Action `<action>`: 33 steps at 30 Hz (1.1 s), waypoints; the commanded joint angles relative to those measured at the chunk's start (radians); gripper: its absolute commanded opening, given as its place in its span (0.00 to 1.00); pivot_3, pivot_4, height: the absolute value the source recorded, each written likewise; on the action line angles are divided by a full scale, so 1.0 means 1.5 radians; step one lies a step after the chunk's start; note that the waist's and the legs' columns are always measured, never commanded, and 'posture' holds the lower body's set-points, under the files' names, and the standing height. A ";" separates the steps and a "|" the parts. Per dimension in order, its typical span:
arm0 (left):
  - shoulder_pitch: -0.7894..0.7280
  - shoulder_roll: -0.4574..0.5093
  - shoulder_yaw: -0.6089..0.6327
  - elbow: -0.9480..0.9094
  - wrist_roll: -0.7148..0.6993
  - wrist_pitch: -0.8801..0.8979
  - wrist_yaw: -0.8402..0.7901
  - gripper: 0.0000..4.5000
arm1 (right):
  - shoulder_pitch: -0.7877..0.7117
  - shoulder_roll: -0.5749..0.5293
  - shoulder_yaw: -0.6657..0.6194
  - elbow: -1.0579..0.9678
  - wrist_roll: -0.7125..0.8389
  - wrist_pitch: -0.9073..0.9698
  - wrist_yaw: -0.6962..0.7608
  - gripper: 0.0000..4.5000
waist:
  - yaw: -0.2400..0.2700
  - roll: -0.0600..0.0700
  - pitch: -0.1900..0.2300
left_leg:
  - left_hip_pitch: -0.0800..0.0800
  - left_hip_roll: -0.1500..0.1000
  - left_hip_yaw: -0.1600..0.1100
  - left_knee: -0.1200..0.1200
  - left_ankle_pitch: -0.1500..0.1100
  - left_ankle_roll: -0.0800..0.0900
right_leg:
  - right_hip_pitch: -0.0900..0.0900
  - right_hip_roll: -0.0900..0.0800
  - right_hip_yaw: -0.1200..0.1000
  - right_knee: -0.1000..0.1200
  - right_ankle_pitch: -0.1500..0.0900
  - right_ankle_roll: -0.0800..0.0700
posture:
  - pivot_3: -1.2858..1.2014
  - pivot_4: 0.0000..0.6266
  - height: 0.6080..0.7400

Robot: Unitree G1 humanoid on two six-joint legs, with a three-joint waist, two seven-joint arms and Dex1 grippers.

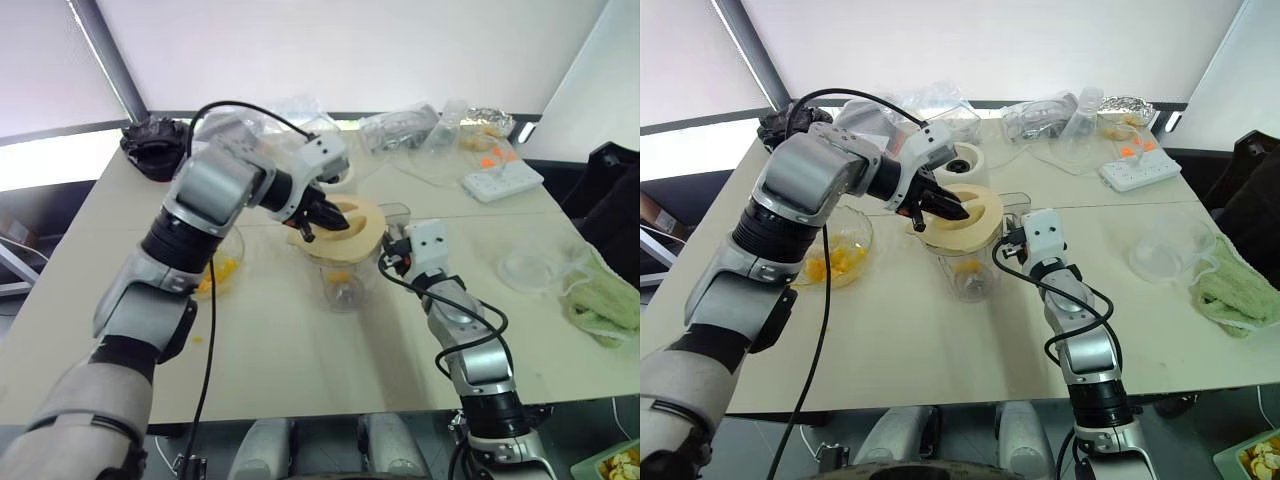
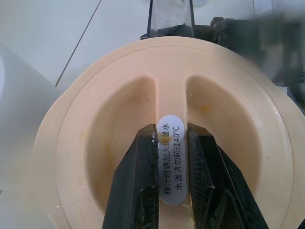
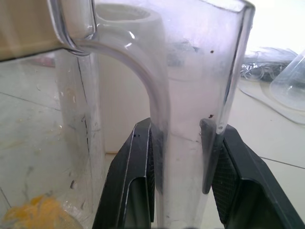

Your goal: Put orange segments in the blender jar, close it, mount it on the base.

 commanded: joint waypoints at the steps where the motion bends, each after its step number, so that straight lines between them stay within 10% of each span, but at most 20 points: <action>1: 0.066 0.018 -0.048 0.049 0.054 0.026 0.106 0.37 | -0.018 -0.009 -0.003 -0.067 -0.009 -0.067 0.008 0.22 | -0.001 0.000 0.000 | 0.000 0.000 0.000 0.000 0.000 0.000 | 0.000 0.000 0.000 0.000 0.000 0.000 | 0.52 0.24 1.00; 7: 0.064 0.005 -0.013 0.051 0.036 -0.011 0.150 0.99 | -0.022 -0.014 -0.001 -0.059 -0.013 -0.074 0.013 0.22 | 0.001 -0.001 0.000 | 0.000 -0.002 0.000 -0.005 0.000 0.000 | -0.001 -0.002 0.000 -0.001 -0.001 0.001 | 0.52 0.24 1.00; 24: 0.036 -0.153 0.380 0.043 -0.176 -0.086 0.311 0.99 | -0.003 -0.008 -0.007 -0.054 -0.009 -0.075 0.019 0.22 | -0.007 -0.003 0.008 | -0.013 -0.003 0.001 -0.009 0.001 -0.002 | -0.016 -0.001 0.000 0.002 0.002 0.002 | 0.52 0.24 1.00; 33: 0.101 -0.054 0.486 -0.033 -0.264 -0.067 0.341 0.99 | -0.024 0.009 -0.048 -0.064 0.024 -0.046 0.008 0.22 | -0.009 -0.004 0.011 | -0.013 -0.003 0.001 -0.009 0.002 -0.003 | -0.016 -0.001 0.001 0.002 0.003 0.001 | 0.52 0.24 1.00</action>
